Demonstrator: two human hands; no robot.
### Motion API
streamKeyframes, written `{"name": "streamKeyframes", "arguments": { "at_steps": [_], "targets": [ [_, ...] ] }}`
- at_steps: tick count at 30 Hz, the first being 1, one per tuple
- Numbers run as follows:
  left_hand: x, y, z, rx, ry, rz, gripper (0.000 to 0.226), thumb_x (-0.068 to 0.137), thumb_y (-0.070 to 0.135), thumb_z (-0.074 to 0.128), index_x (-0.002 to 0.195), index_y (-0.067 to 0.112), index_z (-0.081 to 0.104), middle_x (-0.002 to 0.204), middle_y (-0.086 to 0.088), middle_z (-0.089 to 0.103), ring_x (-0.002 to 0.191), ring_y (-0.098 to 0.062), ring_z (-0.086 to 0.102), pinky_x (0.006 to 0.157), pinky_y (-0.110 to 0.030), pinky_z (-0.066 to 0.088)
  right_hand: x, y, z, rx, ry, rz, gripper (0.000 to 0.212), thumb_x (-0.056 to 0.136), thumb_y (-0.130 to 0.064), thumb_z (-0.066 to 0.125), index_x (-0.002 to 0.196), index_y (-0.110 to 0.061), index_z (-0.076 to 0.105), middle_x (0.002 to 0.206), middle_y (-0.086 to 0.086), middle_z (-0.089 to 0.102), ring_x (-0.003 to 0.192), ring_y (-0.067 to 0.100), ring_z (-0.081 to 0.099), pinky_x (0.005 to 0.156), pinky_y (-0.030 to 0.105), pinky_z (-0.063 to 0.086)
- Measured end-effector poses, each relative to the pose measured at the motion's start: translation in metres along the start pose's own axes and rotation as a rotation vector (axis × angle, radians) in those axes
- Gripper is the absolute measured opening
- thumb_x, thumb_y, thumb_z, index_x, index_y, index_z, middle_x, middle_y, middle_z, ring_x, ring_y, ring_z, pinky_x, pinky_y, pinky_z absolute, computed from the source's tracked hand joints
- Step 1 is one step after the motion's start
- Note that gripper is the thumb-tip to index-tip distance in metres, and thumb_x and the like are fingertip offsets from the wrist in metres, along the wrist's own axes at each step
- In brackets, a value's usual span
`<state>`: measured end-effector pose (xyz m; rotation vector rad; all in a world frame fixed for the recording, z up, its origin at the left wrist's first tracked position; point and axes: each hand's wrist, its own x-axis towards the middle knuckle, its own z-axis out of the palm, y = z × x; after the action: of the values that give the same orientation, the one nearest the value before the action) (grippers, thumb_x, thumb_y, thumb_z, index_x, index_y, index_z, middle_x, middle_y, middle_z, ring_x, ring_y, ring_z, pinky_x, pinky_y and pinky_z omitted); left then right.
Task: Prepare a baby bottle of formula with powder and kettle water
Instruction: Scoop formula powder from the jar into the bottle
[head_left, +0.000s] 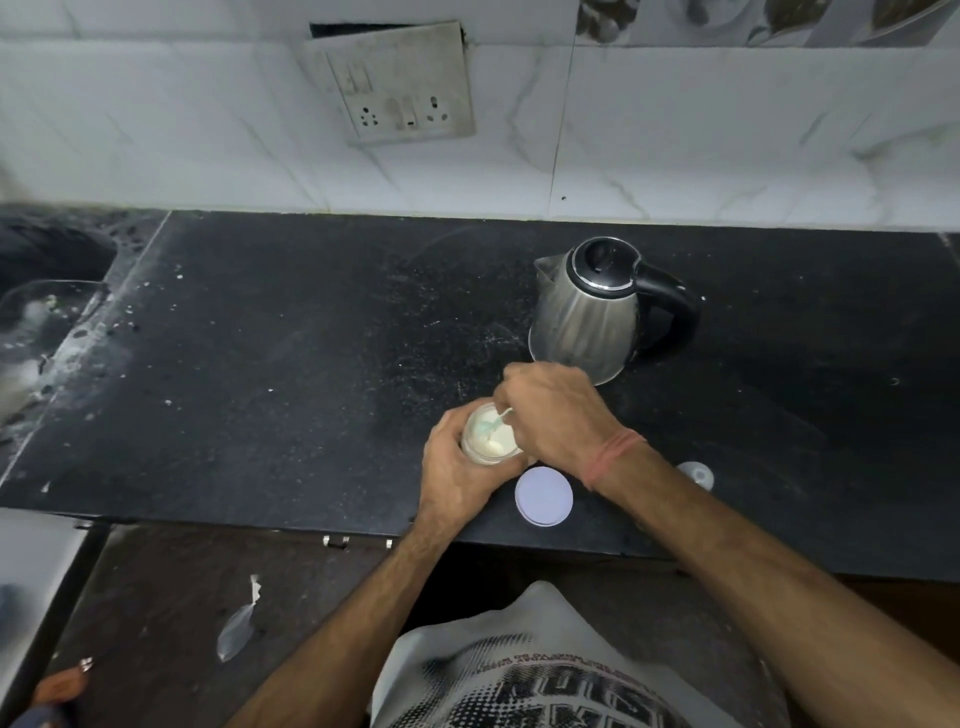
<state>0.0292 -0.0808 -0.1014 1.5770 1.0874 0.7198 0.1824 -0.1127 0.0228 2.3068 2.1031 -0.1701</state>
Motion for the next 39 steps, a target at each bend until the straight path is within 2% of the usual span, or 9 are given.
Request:
{"name": "streamKeyframes", "arguments": {
  "at_steps": [2, 6, 10, 15, 19, 24, 30, 36, 39],
  "targets": [
    [0.003, -0.004, 0.0, 0.001, 0.014, 0.005, 0.085, 0.054, 0.045, 0.115, 0.125, 0.062, 0.072, 0.132, 0.014, 0.078, 0.122, -0.013, 0.077, 0.104, -0.051, 0.064, -0.005, 0.002, 0.002, 0.022, 0.028, 0.022, 0.021, 0.095, -0.019, 0.066, 0.111, -0.024, 0.079, 0.109, -0.004, 0.068, 0.101, 0.027, 0.07, 0.077, 0.039, 0.054],
    [0.01, -0.009, -0.012, 0.007, 0.009, 0.019, 0.086, 0.055, 0.048, 0.115, 0.132, 0.048, 0.075, 0.136, 0.012, 0.078, 0.127, -0.018, 0.076, 0.105, -0.054, 0.063, -0.006, -0.011, 0.007, 0.09, 0.025, 0.041, 0.025, 0.098, -0.026, 0.062, 0.115, -0.026, 0.082, 0.108, -0.003, 0.067, 0.097, 0.029, 0.071, 0.08, 0.043, 0.056],
    [0.009, -0.009, -0.011, 0.006, 0.007, 0.038, 0.085, 0.059, 0.048, 0.113, 0.135, 0.043, 0.076, 0.138, 0.01, 0.077, 0.128, -0.021, 0.075, 0.107, -0.055, 0.062, -0.011, -0.016, 0.011, 0.174, -0.005, 0.067, 0.028, 0.1, -0.031, 0.064, 0.122, -0.027, 0.081, 0.112, -0.001, 0.067, 0.098, 0.032, 0.07, 0.085, 0.046, 0.056],
    [0.006, -0.008, -0.009, -0.002, 0.018, 0.036, 0.081, 0.059, 0.045, 0.108, 0.134, 0.042, 0.077, 0.137, 0.012, 0.076, 0.126, -0.019, 0.076, 0.107, -0.055, 0.062, -0.02, -0.017, 0.019, 0.307, -0.002, 0.139, 0.029, 0.101, -0.035, 0.065, 0.125, -0.03, 0.081, 0.113, -0.003, 0.067, 0.101, 0.029, 0.069, 0.089, 0.044, 0.054],
    [0.006, -0.004, -0.009, -0.006, 0.018, 0.026, 0.083, 0.057, 0.052, 0.109, 0.133, 0.046, 0.076, 0.137, 0.015, 0.075, 0.128, -0.017, 0.075, 0.108, -0.053, 0.063, -0.028, -0.015, 0.022, 0.416, 0.074, 0.215, 0.023, 0.099, -0.034, 0.069, 0.117, -0.03, 0.083, 0.103, -0.008, 0.065, 0.096, 0.022, 0.068, 0.088, 0.046, 0.056],
    [0.005, -0.001, -0.009, -0.022, 0.005, 0.035, 0.079, 0.058, 0.05, 0.107, 0.131, 0.043, 0.078, 0.137, 0.014, 0.075, 0.129, -0.017, 0.074, 0.109, -0.052, 0.062, -0.039, -0.011, 0.033, 0.477, 0.139, 0.241, 0.022, 0.099, -0.037, 0.07, 0.115, -0.031, 0.084, 0.102, -0.011, 0.065, 0.093, 0.02, 0.068, 0.086, 0.046, 0.057],
    [0.001, 0.007, -0.008, -0.002, 0.013, 0.043, 0.071, 0.062, 0.052, 0.108, 0.122, 0.062, 0.073, 0.132, 0.021, 0.076, 0.127, -0.017, 0.074, 0.108, -0.051, 0.062, -0.053, -0.006, 0.047, 0.623, 0.384, 0.288, 0.013, 0.097, -0.028, 0.076, 0.105, -0.024, 0.086, 0.091, -0.011, 0.063, 0.076, 0.012, 0.064, 0.073, 0.043, 0.059],
    [0.001, 0.005, -0.009, 0.012, 0.004, 0.053, 0.073, 0.061, 0.05, 0.107, 0.127, 0.045, 0.076, 0.131, 0.025, 0.075, 0.127, -0.014, 0.074, 0.109, -0.049, 0.062, -0.058, -0.004, 0.054, 0.636, 0.405, 0.284, 0.013, 0.097, -0.027, 0.077, 0.106, -0.023, 0.086, 0.091, -0.013, 0.061, 0.075, 0.009, 0.062, 0.072, 0.041, 0.058],
    [0.003, 0.003, -0.009, 0.029, 0.01, 0.038, 0.079, 0.059, 0.054, 0.108, 0.131, 0.042, 0.077, 0.134, 0.019, 0.075, 0.13, -0.014, 0.073, 0.111, -0.051, 0.061, -0.056, -0.003, 0.058, 0.816, 0.399, 0.375, 0.009, 0.094, -0.022, 0.082, 0.101, -0.025, 0.087, 0.088, -0.016, 0.066, 0.081, 0.007, 0.067, 0.078, 0.035, 0.059]
  ]
}}
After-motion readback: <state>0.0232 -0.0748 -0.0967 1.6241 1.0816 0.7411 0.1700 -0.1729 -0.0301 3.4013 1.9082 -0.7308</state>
